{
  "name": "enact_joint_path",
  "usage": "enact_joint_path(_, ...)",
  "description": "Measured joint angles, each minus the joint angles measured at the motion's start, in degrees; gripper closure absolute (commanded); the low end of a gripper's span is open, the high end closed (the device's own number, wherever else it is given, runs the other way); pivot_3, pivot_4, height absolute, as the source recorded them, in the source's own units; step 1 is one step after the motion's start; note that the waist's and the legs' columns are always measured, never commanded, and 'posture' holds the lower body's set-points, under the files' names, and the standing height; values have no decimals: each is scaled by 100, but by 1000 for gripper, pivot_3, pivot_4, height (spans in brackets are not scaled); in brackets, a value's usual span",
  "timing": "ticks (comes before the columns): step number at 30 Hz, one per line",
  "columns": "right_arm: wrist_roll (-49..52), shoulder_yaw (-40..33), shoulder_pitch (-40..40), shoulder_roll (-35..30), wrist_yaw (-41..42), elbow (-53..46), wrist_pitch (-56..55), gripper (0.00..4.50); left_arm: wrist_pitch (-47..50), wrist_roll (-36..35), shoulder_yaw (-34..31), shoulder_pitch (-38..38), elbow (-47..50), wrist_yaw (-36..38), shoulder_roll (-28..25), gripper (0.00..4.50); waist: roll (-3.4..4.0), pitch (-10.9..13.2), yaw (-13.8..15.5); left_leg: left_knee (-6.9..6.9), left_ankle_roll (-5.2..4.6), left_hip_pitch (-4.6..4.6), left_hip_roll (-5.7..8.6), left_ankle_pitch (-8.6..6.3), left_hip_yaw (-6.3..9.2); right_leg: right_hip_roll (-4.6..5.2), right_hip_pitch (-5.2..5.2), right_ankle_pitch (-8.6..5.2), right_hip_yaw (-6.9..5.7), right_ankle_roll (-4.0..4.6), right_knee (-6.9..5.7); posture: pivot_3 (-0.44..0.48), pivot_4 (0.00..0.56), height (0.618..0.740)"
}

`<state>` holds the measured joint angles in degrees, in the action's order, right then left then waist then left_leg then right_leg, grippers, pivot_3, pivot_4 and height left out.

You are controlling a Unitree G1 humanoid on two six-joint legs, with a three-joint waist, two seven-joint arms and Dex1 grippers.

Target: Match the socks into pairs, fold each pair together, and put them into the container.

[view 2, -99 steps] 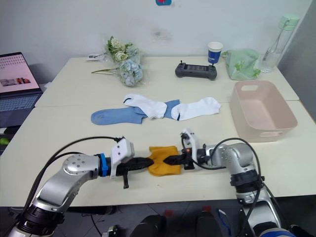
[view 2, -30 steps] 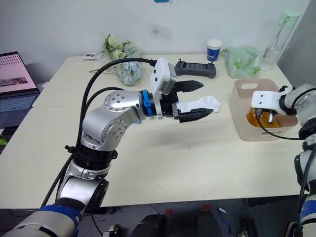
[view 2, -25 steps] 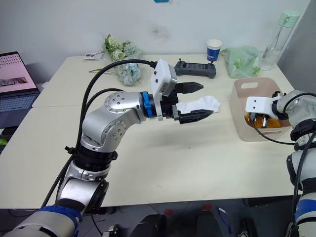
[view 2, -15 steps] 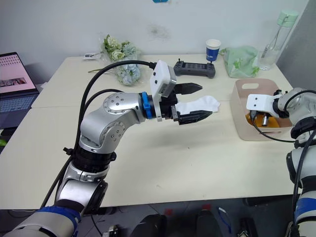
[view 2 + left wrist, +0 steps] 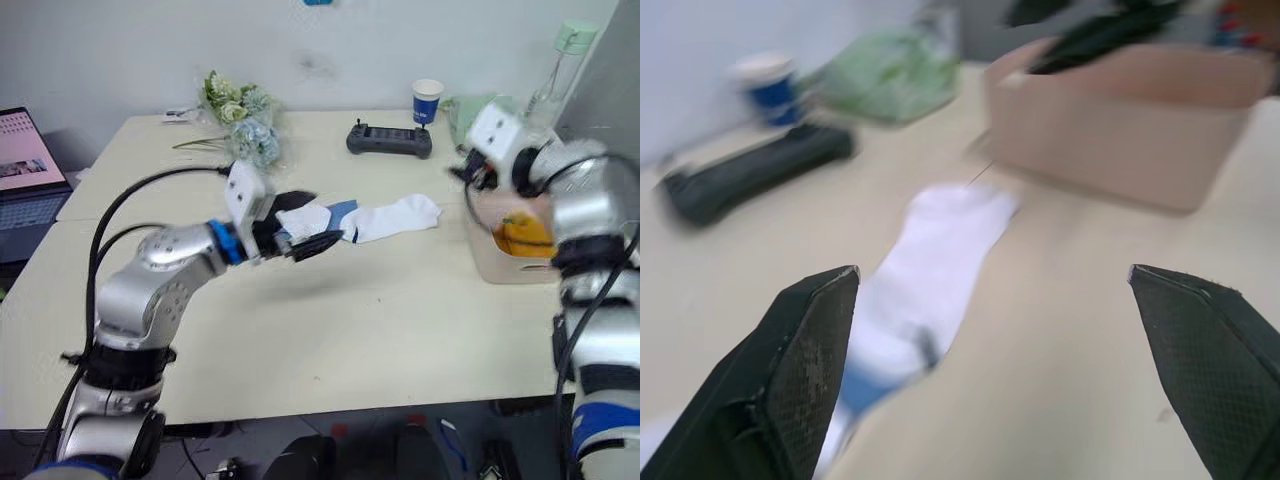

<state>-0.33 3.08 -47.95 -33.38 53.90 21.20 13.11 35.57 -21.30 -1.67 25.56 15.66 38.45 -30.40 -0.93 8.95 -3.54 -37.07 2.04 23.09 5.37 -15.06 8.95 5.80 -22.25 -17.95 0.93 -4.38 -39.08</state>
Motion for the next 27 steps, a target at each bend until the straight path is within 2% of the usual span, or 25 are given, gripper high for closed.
enact_joint_path(3,217,-87,961,395,-504,-1189,599,41,-136,52,-344,-850,292,-303,24,0,1,-1,83,-6,0,0,6,0,1,7,3,0,1,0,3,0,150,740)
enact_joint_path(7,199,-200,2221,651,-1198,-2183,636,13,-637,174,-788,-2092,484,-735,335,0,0,-6,181,-9,0,-13,4,0,0,8,16,1,2,1,0,0,150,740)
enact_joint_path(13,118,-174,3673,702,-1640,-2759,484,13,-1232,228,-1176,-3481,723,-1063,757,0,1,-6,186,3,-2,-20,3,-1,-9,6,18,1,8,1,1,0,150,740)
enact_joint_path(15,93,-176,3832,703,-1781,-2870,458,13,-1269,226,-1242,-3686,766,-1112,783,0,1,-6,187,4,-2,-25,1,-1,-9,3,21,1,9,2,-2,0,150,740)
enact_joint_path(20,103,-172,3699,759,-1968,-2983,362,13,-1379,231,-1234,-3572,829,-1165,789,0,1,-7,185,4,-2,-28,-1,-1,-7,-2,27,1,5,3,1,0,150,740)
enact_joint_path(23,136,-94,3340,809,-1974,-2962,360,13,-1386,308,-1124,-3043,643,-1165,733,0,1,-7,185,4,-2,-29,-1,-1,-6,-4,29,1,3,3,1,0,150,740)
enact_joint_path(27,171,74,2597,974,-1935,-2712,367,13,-1433,692,-536,-1870,-79,-1102,580,0,0,-8,174,3,-1,-30,0,-1,-5,-5,34,1,0,2,6,0,150,740)
